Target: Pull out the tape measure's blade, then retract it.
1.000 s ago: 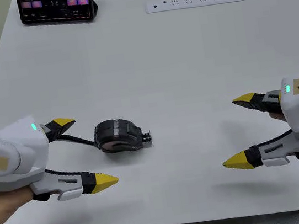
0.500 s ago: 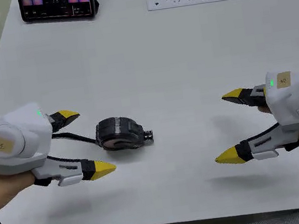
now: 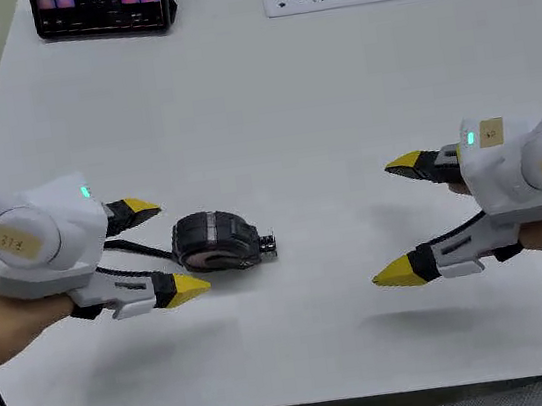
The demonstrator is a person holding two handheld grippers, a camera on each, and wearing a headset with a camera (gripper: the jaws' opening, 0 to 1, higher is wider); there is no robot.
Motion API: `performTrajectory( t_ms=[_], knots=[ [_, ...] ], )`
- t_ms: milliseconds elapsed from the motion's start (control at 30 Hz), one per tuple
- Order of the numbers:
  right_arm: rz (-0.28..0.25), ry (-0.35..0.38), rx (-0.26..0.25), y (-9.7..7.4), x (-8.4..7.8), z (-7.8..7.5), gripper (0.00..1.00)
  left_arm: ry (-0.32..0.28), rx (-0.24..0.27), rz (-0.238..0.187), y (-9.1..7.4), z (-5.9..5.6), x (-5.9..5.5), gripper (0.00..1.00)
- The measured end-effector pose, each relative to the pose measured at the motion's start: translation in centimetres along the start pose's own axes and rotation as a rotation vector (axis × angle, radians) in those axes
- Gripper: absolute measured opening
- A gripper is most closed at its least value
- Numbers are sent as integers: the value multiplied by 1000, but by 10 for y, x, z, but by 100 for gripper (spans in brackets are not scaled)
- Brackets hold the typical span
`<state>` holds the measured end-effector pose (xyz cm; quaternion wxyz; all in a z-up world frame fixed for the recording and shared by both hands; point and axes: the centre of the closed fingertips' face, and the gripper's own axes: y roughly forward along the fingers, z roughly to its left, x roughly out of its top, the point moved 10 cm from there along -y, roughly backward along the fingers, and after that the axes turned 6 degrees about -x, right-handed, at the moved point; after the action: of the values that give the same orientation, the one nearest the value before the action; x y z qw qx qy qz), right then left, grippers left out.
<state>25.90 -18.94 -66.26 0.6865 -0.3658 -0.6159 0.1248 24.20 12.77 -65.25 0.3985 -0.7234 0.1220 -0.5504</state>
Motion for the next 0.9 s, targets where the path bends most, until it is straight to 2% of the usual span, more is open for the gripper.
performTrajectory(
  t_ms=[400,667,800,900],
  knots=[
    [-11,-15,14,10,8,2,81,33,-26,32,6,3,2,46],
    [-12,-14,40,16,11,5,80,45,-54,57,15,5,2,41],
    [-10,-17,50,19,12,7,80,57,-65,75,19,6,2,35],
    [-10,-16,57,22,12,10,80,54,-77,85,21,8,1,35]
  ],
)
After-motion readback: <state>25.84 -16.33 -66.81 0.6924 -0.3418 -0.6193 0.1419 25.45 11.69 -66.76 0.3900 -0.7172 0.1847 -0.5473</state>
